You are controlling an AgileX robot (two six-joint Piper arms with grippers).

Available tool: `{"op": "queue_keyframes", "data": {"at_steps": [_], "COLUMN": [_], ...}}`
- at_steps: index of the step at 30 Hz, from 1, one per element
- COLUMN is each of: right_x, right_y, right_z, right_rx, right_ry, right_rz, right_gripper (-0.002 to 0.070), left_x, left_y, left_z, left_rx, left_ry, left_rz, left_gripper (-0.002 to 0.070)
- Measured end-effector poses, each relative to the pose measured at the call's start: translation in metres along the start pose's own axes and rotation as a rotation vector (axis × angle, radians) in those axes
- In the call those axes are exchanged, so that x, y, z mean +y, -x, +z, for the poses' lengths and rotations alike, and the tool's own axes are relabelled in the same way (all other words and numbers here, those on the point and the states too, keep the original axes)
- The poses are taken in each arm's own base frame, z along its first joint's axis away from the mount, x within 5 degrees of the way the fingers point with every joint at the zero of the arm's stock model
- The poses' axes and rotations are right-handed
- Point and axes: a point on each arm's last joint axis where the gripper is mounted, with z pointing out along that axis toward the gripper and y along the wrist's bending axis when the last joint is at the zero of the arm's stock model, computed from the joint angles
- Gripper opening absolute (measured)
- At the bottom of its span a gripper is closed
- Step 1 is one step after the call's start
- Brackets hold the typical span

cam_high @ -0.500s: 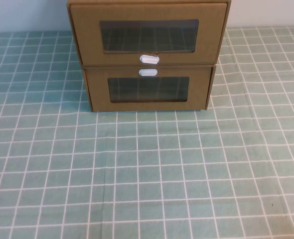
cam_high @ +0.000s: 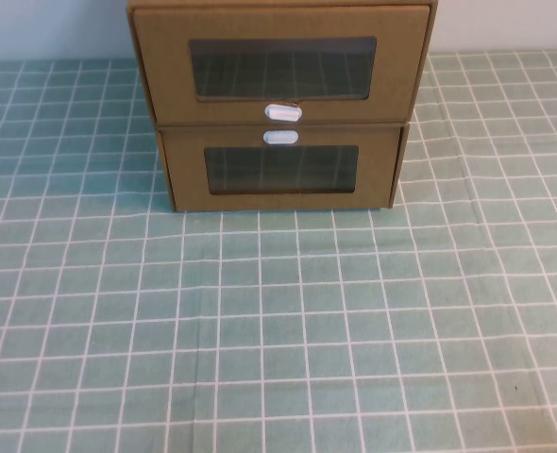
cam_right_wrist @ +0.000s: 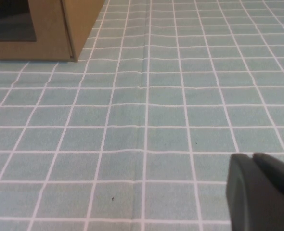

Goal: Open the shoe box
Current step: 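Pull the top drawer of the cardboard box fully open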

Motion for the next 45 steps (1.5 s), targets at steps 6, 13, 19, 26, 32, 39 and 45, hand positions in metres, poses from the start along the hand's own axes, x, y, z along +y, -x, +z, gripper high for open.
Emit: {"op": "queue_keyframes", "data": {"at_steps": [6,13,19,26,32,39,45], "right_x": [0.000,0.000,0.000,0.001,0.001,0.002,0.005], "right_y": [0.000,0.000,0.015,0.052,0.070,0.080,0.098], "right_z": [0.000,0.000,-0.001,-0.016,-0.033,-0.048,-0.067], "right_rx": [0.000,-0.003,-0.164,-0.611,-0.882,-1.080,-1.236], "right_ry": [0.000,0.000,0.002,0.007,0.010,0.030,0.113], "right_rz": [-0.001,-0.002,-0.002,-0.002,-0.002,0.012,0.075], "right_gripper": [-0.0013,-0.0013,-0.0013,-0.0013,-0.0013,-0.0013,-0.0013], "left_x": [0.000,0.000,-0.001,-0.003,-0.004,-0.005,-0.001], "left_y": [0.000,0.001,0.011,0.048,0.070,0.075,0.088], "left_z": [0.000,0.000,-0.001,-0.014,-0.033,-0.040,-0.061], "left_rx": [0.000,-0.014,-0.122,-0.560,-0.883,-0.978,-1.217], "left_ry": [0.000,-0.001,-0.008,-0.035,-0.055,-0.061,-0.053], "left_rz": [0.000,0.000,0.000,0.000,0.000,0.000,-0.044], "left_gripper": [-0.0005,-0.0005,-0.0005,-0.0005,-0.0005,-0.0005,-0.0005]}}
